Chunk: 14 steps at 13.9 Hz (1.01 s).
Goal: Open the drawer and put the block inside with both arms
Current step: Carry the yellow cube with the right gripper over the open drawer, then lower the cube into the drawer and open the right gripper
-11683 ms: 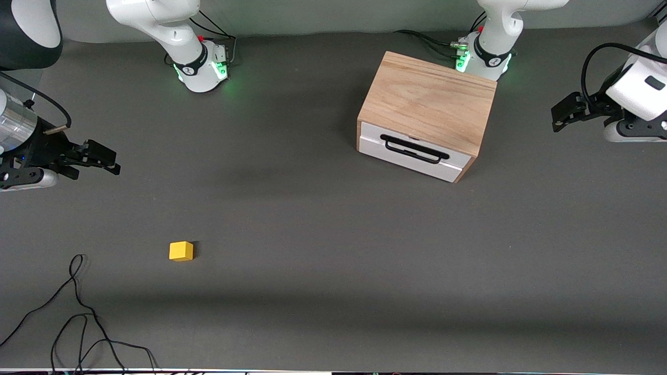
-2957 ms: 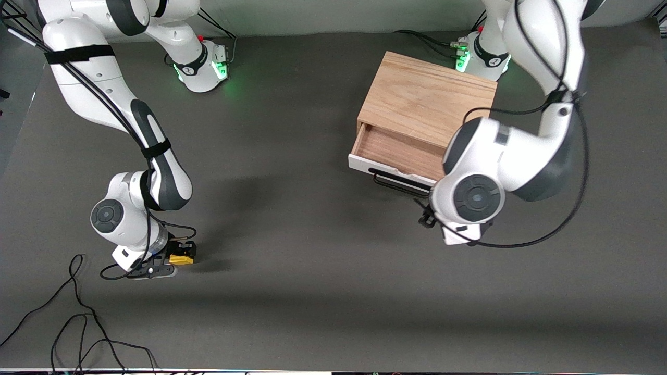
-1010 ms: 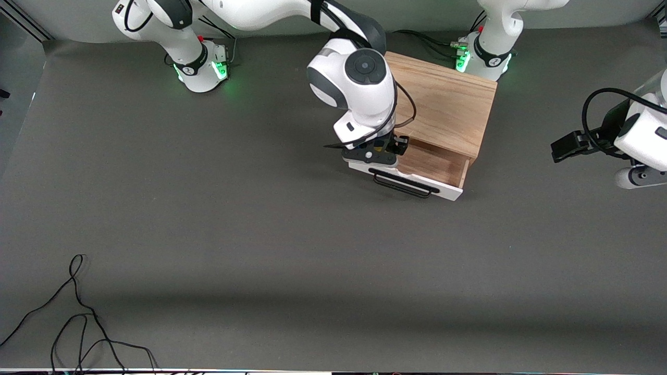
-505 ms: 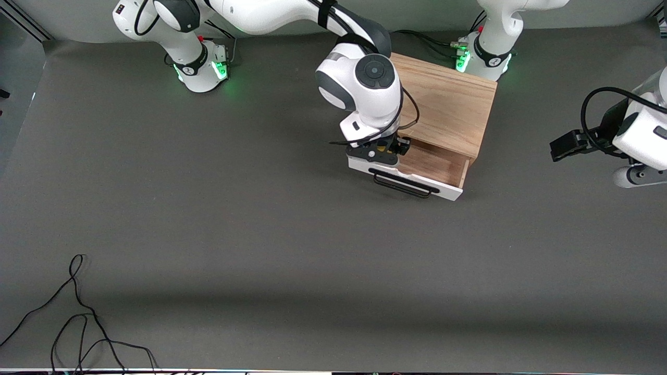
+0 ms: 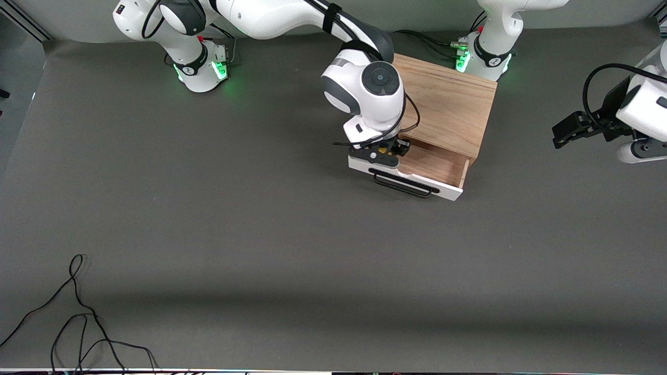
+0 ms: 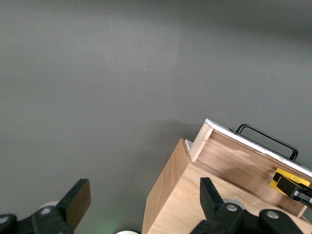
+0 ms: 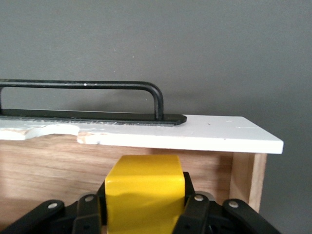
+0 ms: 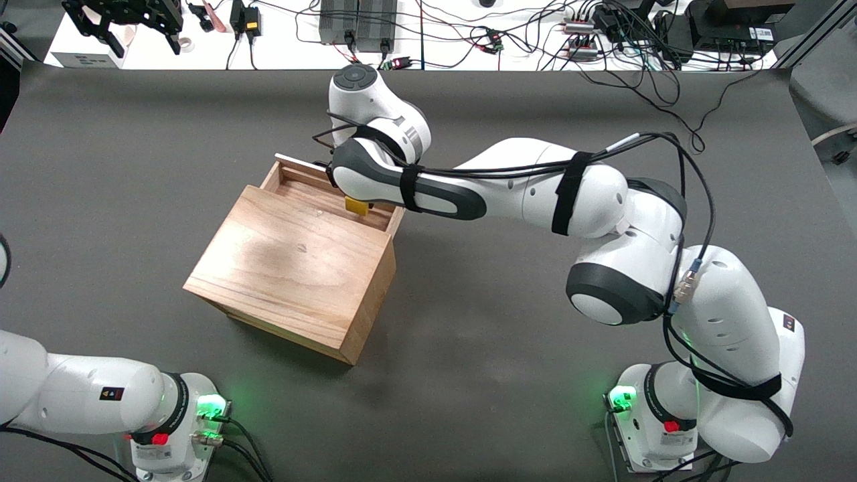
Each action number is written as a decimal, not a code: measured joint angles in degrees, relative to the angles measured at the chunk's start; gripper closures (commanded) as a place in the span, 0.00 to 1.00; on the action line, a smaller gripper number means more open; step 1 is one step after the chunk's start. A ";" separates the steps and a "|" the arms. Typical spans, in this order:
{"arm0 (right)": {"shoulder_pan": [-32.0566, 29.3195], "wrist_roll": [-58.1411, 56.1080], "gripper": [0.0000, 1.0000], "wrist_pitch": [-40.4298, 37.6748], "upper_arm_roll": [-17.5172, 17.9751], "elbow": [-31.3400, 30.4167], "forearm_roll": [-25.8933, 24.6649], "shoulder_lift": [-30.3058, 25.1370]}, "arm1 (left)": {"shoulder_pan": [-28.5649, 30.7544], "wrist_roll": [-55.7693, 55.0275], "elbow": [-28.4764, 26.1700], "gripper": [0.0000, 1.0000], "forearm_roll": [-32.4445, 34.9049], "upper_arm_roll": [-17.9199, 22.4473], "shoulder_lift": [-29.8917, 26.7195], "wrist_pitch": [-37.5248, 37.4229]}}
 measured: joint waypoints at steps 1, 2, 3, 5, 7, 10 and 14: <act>0.03 0.01 0.82 0.00 0.00 0.01 0.00 0.42 | 0.00 0.50 -2.32 0.00 -0.03 0.00 -1.38 1.33; 0.20 0.01 0.81 0.03 0.00 -0.01 -0.07 0.91 | 0.00 0.97 -3.93 0.00 -0.04 0.01 -2.33 1.83; 0.42 0.01 0.80 0.14 0.01 0.00 -0.32 1.44 | 0.01 1.21 -4.97 0.00 -0.04 0.03 -2.89 2.09; 0.73 0.03 0.71 1.08 0.00 0.00 -0.85 2.60 | 0.02 1.51 -5.62 0.00 -0.06 0.04 -2.93 2.16; 0.74 0.04 0.01 1.51 -0.01 0.14 -0.99 2.91 | 0.02 1.59 -5.70 0.00 -0.06 0.04 -2.88 2.16; 0.75 0.06 0.00 1.92 -0.01 0.26 -1.91 2.95 | 0.03 1.65 -5.71 0.00 -0.07 0.04 -2.88 2.16; 0.76 0.08 0.00 1.98 -0.05 1.98 -2.43 2.40 | 0.03 1.78 -5.72 0.00 -0.10 0.02 -2.88 2.16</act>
